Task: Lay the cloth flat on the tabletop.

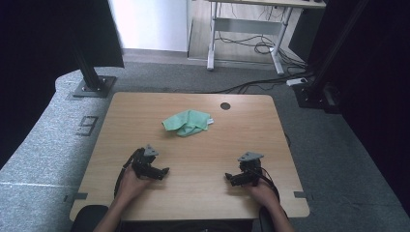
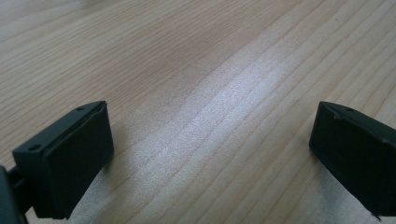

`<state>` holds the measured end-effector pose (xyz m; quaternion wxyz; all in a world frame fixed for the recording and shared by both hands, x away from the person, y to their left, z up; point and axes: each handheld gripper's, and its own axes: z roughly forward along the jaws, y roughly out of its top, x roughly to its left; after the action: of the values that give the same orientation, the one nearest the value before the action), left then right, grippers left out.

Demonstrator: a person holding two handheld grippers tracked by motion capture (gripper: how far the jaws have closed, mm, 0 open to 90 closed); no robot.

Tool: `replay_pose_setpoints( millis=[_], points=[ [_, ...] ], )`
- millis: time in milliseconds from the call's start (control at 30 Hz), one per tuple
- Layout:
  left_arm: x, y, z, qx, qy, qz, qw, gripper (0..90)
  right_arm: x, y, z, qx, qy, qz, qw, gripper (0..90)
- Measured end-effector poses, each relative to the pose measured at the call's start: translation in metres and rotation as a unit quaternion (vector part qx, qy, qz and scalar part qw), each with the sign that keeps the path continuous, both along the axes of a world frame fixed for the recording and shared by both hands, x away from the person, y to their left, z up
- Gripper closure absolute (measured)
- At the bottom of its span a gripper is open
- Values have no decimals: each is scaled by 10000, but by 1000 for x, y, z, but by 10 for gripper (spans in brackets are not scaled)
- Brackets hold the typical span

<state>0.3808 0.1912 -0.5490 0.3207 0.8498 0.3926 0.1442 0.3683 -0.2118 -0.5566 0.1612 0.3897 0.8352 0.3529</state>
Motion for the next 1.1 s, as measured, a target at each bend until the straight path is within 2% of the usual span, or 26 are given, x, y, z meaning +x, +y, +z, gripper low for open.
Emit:
replay_pose_setpoints(
  millis=[167,933,1067,1100],
  points=[
    [0,0,0,-3,-7,72,10000,0,0,0,0,0,-1,0,10000,0],
    [1,0,0,-13,-11,-14,10000,7,0,0,0,12,5,-2,10000,0],
    [3,-1,3,-10,38,-34,10000,36,0,0,0,12,6,1,10000,0],
    [4,-2,3,-64,64,-36,10000,54,0,0,0,10,3,4,10000,0]
  ],
)
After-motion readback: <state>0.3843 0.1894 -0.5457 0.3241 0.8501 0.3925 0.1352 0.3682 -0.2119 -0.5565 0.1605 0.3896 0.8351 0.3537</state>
